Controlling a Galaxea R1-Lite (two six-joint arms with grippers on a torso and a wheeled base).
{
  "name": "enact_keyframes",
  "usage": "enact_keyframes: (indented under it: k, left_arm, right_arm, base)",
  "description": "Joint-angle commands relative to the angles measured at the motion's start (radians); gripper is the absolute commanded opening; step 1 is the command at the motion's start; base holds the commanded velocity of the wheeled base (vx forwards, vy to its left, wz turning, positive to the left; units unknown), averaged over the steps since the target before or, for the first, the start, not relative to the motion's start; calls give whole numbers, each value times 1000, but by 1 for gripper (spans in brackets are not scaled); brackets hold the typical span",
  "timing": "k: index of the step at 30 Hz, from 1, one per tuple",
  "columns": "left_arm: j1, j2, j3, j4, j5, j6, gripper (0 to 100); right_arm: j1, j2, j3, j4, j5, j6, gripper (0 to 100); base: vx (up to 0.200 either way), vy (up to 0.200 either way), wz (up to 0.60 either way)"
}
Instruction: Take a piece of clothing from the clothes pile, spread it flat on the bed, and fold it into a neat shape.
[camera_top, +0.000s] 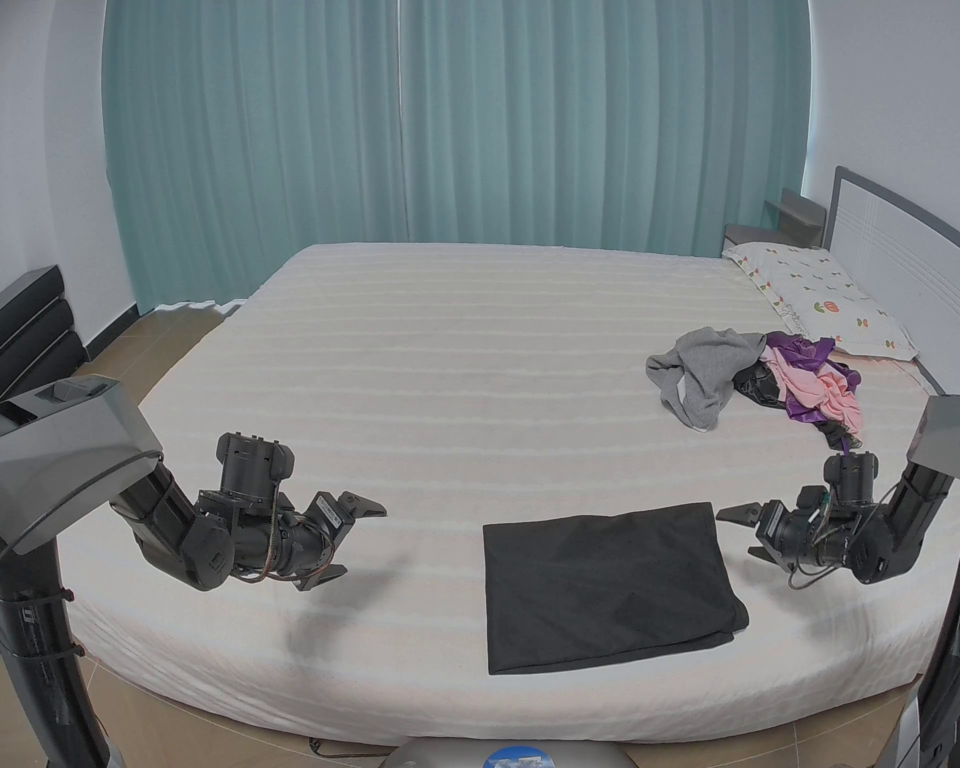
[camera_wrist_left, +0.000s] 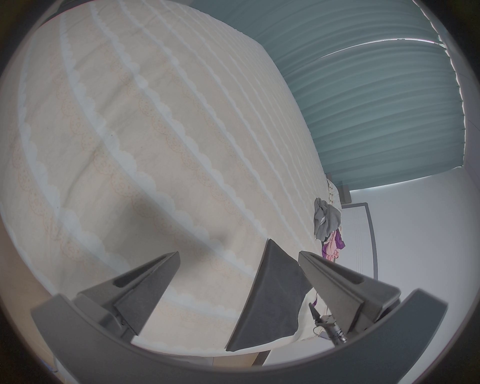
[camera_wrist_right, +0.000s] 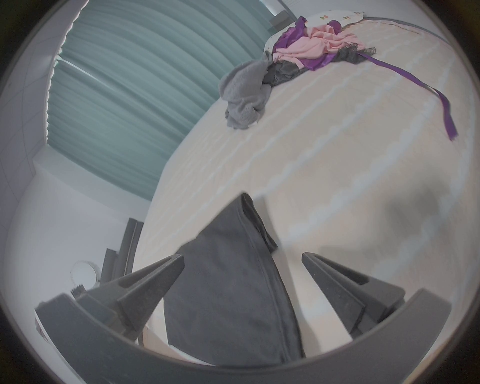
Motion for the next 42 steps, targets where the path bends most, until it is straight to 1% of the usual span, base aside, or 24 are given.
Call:
enact_keyframes:
  k: [1,2,3,4,8,13,14,18,21,30,36,42]
  left_arm:
    - [0,0,0,0,0,1,100]
    - [0,0,0,0,0,1,100]
    - [0,0,0,0,0,1,100]
    - [0,1,0,0,0,3,100]
    - [0,1,2,0,0,3,100]
    - [0,1,-1,0,0,4,100]
    - [0,1,-1,0,0,3,100]
    - [0,3,-1,0,0,4,100]
    - [0,4,-1,0,0,4,100]
    - [-2,4,-3,0,0,6,100]
    - [-2,6,-1,0,0,6,100]
    - [-3,6,-1,0,0,6,100]
  right_arm:
    - [38,121,-161,5,-31,69,100]
    - [38,121,-161,5,-31,69,100]
    - [53,159,-212,6,-48,77,100]
    - [59,173,-230,6,-51,78,100]
    - [90,211,-296,6,-51,78,100]
    - [102,244,-336,5,-62,78,100]
    - [102,248,-341,5,-67,78,0]
    - [95,245,-339,3,-73,78,0]
    - [89,234,-339,-1,-91,78,0]
    - [70,239,-341,3,-91,78,0]
    - [43,242,-349,3,-90,78,0]
    - [41,247,-349,2,-88,80,0]
  base:
    - [0,0,0]
    - [0,0,0]
    - [0,0,0]
    - [0,0,0]
    - [0,0,0]
    - [0,0,0]
    - [0,0,0]
    - [0,0,0]
    - [0,0,0]
    - [0,0,0]
    - [0,0,0]
    - [0,0,0]
